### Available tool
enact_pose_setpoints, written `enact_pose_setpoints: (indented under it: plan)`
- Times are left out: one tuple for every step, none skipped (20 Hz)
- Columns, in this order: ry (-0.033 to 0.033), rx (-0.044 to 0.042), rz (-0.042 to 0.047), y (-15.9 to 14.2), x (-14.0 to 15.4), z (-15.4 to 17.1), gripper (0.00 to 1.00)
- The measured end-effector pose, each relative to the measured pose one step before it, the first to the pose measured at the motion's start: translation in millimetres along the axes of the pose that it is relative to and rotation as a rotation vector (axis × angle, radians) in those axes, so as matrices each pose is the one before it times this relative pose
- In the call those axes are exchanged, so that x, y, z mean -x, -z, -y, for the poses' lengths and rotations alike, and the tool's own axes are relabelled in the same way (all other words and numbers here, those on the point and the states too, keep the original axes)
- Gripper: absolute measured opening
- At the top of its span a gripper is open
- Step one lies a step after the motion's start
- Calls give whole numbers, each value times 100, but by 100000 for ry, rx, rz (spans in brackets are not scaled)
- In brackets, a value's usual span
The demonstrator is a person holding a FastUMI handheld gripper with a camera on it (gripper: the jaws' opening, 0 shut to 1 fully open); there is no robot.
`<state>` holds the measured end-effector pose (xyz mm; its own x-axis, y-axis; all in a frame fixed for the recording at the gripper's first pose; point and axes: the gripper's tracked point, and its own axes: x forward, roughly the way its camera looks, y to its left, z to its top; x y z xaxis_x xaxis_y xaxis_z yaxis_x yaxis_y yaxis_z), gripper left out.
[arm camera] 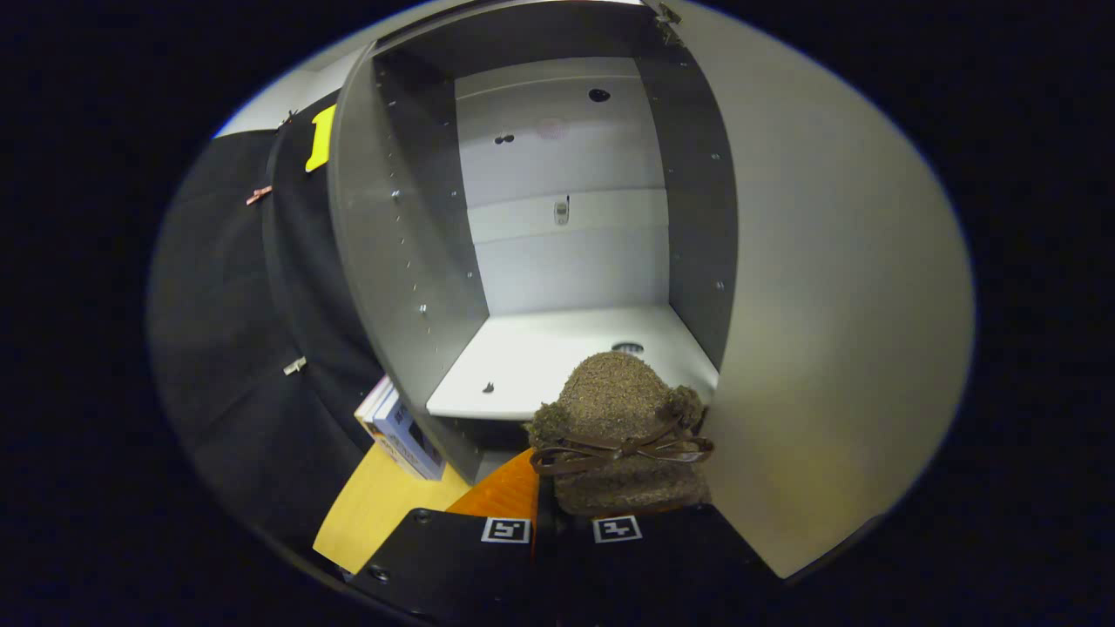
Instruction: Open the shoe cabinet door, grab the shoes and put them into the shoe cabinet, then close the shoe cabinet door.
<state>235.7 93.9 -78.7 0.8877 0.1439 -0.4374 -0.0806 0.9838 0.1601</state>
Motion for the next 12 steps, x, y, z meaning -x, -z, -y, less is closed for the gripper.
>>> enact_pose_setpoints:
  plan:
    - [238, -1134, -1309, -1096, -1448, 76, 11]
    - [978, -833, -1094, -1140, -1602, 153, 11]
    - [1511, 802, -1407, -891, -1670, 311, 12]
    - [1431, 1383, -1487, -699, -1467, 249, 12]
    - [259, 770, -209, -885, -1334, -180, 12]
    - [136, 190, -163, -670, -1459, -124, 12]
    - [187, -363, -776, -268, -1482, -71, 12]
    - [101, -331, -1858, -64, -1416, -74, 12]
    - [66, -42, -1036, -73, -1549, -159, 12]
    - [486, 294, -1610, -27, -1397, 27, 12]
    - [798, 658, -714, -79, -1319, -56, 12]
    - [605, 531, 496, -351, -1274, 28, 12]
